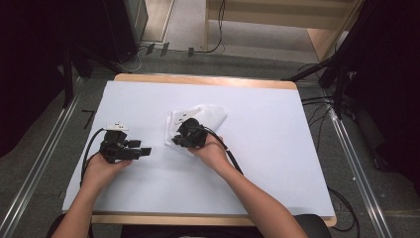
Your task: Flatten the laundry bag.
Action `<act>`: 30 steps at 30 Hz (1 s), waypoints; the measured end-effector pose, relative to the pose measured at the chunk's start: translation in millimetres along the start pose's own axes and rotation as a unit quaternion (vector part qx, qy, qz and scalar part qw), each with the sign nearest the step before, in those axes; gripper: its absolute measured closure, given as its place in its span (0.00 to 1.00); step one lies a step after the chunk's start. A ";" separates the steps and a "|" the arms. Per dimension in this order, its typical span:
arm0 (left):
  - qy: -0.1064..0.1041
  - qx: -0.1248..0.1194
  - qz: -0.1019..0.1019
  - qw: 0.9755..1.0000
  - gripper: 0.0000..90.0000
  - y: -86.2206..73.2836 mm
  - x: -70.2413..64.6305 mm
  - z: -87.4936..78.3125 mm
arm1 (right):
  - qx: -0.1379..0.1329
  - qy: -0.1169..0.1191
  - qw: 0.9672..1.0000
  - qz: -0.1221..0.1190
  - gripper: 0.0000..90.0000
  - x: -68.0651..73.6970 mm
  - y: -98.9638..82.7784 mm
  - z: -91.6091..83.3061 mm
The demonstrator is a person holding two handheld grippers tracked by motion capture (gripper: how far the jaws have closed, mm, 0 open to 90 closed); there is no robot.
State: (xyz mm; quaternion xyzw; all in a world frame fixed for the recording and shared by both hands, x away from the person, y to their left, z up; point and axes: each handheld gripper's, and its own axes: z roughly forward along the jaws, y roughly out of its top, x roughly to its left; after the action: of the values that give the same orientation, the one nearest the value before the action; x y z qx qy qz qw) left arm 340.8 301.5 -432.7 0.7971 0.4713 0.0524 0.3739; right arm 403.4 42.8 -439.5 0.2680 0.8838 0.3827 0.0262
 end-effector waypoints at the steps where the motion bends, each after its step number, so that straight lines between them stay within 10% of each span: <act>1: -0.001 0.000 0.002 1.000 0.42 0.5 -0.3 0.6 | -0.001 0.002 1.000 0.002 0.97 -0.7 -0.1 -2.7; 9: -0.013 0.001 0.000 1.000 0.53 7.8 -7.5 8.2 | -0.022 0.003 1.000 0.001 0.96 0.3 -2.5 -22.4; 19: -0.042 0.010 0.009 0.999 0.99 34.1 -18.6 32.9 | -0.029 0.007 0.999 0.016 0.96 -3.4 -17.2 -28.3; 30: -0.047 0.025 0.011 0.999 1.00 42.3 -22.6 71.6 | -0.032 0.006 0.999 0.015 0.96 -3.4 -24.8 -28.2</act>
State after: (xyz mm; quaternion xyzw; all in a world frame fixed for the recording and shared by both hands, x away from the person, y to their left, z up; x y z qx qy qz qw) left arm 389.7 232.8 -450.4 0.8129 0.4455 0.0073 0.3750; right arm 387.9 8.6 -437.2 0.2777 0.8673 0.4124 0.0243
